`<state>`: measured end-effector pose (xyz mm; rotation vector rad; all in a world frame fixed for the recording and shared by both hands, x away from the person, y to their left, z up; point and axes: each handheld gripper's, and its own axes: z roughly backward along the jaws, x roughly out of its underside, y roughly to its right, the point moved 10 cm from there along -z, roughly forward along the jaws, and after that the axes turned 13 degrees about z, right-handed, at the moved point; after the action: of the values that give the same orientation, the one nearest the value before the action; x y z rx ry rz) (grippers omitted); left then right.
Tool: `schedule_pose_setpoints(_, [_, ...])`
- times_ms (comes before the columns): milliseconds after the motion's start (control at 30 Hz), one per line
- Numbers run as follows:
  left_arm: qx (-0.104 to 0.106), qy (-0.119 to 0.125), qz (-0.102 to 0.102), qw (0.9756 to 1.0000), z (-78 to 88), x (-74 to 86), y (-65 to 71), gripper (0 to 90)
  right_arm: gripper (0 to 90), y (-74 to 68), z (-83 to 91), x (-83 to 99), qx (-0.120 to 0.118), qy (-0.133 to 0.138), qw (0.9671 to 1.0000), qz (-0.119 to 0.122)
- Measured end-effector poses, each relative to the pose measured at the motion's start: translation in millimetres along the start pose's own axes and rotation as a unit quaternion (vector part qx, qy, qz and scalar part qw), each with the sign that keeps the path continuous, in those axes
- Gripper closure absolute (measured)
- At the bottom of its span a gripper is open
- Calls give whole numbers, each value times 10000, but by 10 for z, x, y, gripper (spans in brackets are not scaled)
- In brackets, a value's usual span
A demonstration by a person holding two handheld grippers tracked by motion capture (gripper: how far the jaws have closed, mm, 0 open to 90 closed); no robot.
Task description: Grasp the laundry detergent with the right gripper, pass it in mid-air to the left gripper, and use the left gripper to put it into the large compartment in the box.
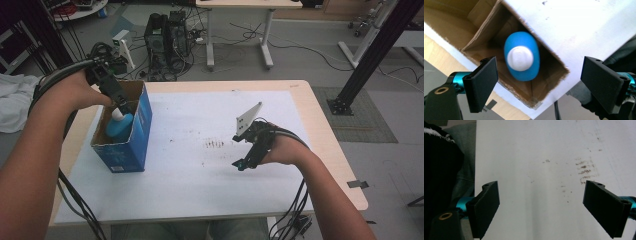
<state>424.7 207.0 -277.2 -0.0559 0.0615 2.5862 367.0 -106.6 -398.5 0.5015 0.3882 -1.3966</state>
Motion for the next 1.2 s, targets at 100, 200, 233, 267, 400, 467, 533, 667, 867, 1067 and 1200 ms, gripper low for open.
schedule_pose_setpoints(100, [-11, 21, -290, 9996, 39, -34, 75, 124, 130, 15, 43, -7, 28, 16, 10000, 18])
schedule_pose_setpoints(200, [-12, 72, -620, 9981, 54, -74, 158, 105, 130, 17, 58, 4, 57, 35, 10000, -1])
schedule_pose_setpoints(233, [1, 10, -959, 9954, 69, -83, 201, 90, 130, 15, 66, 12, 79, 41, 10000, -10])
schedule_pose_setpoints(267, [1, 10, -959, 9954, 69, -83, 201, 89, 130, 15, 66, 12, 79, 41, 10000, -10])
schedule_pose_setpoints(400, [66, -138, -1343, 9908, 2, -97, 352, 87, 130, 2, 87, 35, 79, 16, 9999, -64])
schedule_pose_setpoints(467, [67, -230, -1578, 9872, -29, -101, 430, 87, 130, 2, 91, 46, 66, -2, 10000, -58])
schedule_pose_setpoints(533, [49, -324, -1850, 9822, -54, -107, 498, 87, 130, 4, 92, 51, 81, 4, 9999, -68])
schedule_pose_setpoints(667, [-75, -296, -2254, 9738, -108, -154, 621, 87, 130, 9, 109, 79, 71, -84, 9999, -67])
schedule_pose_setpoints(867, [-119, -359, -2631, 9640, -201, -197, 781, 88, 130, 24, 136, 131, 9, -244, 9996, -126])
schedule_pose_setpoints(1067, [-79, -405, -2912, 9558, -394, -243, 918, 88, 130, 69, 157, 170, -18, -450, 9990, -44])
schedule_pose_setpoints(1200, [-66, -492, -2911, 9554, -505, -278, 961, 87, 130, 90, 192, 183, -90, -668, 9977, -19])
